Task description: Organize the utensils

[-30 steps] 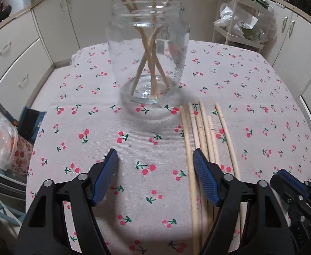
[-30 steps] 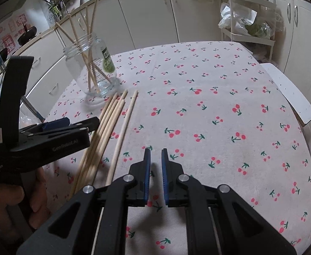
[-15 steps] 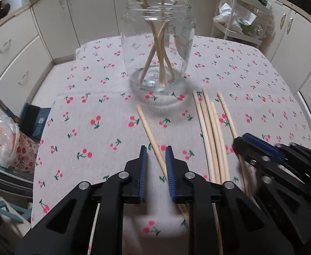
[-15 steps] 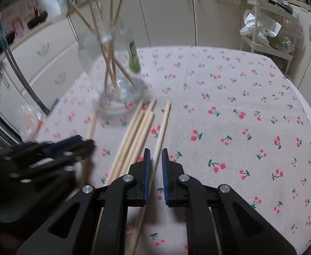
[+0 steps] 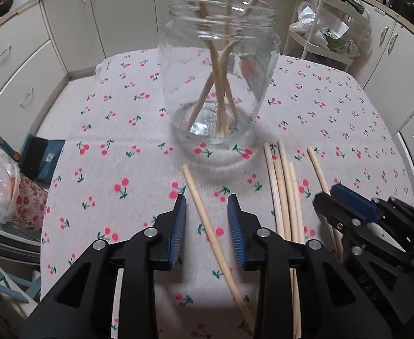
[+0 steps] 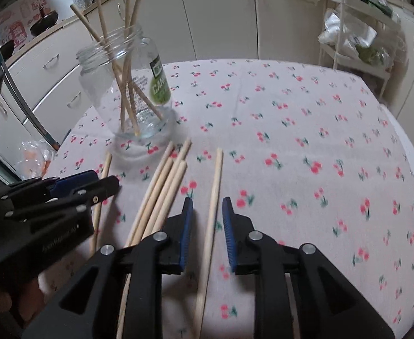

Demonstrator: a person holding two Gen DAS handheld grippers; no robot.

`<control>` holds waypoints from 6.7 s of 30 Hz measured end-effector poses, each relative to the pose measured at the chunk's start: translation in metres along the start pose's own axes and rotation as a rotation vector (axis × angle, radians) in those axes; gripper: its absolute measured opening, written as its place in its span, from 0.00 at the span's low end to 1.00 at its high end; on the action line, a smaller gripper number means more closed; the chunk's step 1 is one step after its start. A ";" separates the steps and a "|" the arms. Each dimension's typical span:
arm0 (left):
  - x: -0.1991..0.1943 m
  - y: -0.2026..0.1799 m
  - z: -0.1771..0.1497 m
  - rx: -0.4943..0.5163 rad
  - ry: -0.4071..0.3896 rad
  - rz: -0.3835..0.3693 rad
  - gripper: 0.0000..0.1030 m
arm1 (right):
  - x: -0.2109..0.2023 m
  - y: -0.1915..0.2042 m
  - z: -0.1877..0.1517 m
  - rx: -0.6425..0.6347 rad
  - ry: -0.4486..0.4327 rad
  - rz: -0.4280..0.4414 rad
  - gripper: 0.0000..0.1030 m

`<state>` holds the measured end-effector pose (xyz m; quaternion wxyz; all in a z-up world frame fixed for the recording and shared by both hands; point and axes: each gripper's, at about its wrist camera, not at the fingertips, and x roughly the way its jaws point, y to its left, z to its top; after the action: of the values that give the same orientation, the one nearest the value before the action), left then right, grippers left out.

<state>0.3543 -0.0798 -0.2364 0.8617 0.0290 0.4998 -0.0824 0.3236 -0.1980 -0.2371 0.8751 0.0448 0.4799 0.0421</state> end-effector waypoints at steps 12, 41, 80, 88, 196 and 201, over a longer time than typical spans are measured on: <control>0.000 0.006 -0.001 0.034 0.028 -0.105 0.07 | 0.000 -0.005 0.005 -0.026 0.049 -0.003 0.13; -0.177 0.048 0.058 -0.194 -0.634 -0.284 0.05 | -0.152 -0.019 0.065 0.345 -0.638 0.323 0.06; -0.098 0.081 0.152 -0.411 -0.904 -0.198 0.05 | -0.060 0.030 0.165 0.267 -0.913 0.201 0.06; -0.081 0.073 0.145 -0.389 -0.887 -0.179 0.05 | -0.045 0.032 0.156 0.247 -0.889 0.180 0.06; 0.002 -0.020 0.006 0.038 0.021 -0.021 0.31 | -0.020 -0.033 -0.018 0.040 0.004 0.040 0.19; 0.009 -0.022 0.011 0.059 0.026 -0.018 0.05 | -0.016 -0.029 -0.015 0.003 0.008 0.010 0.08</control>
<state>0.3640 -0.1039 -0.2378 0.8531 0.0508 0.5087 -0.1044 0.3034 -0.2286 -0.2347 0.8730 0.0485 0.4831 0.0457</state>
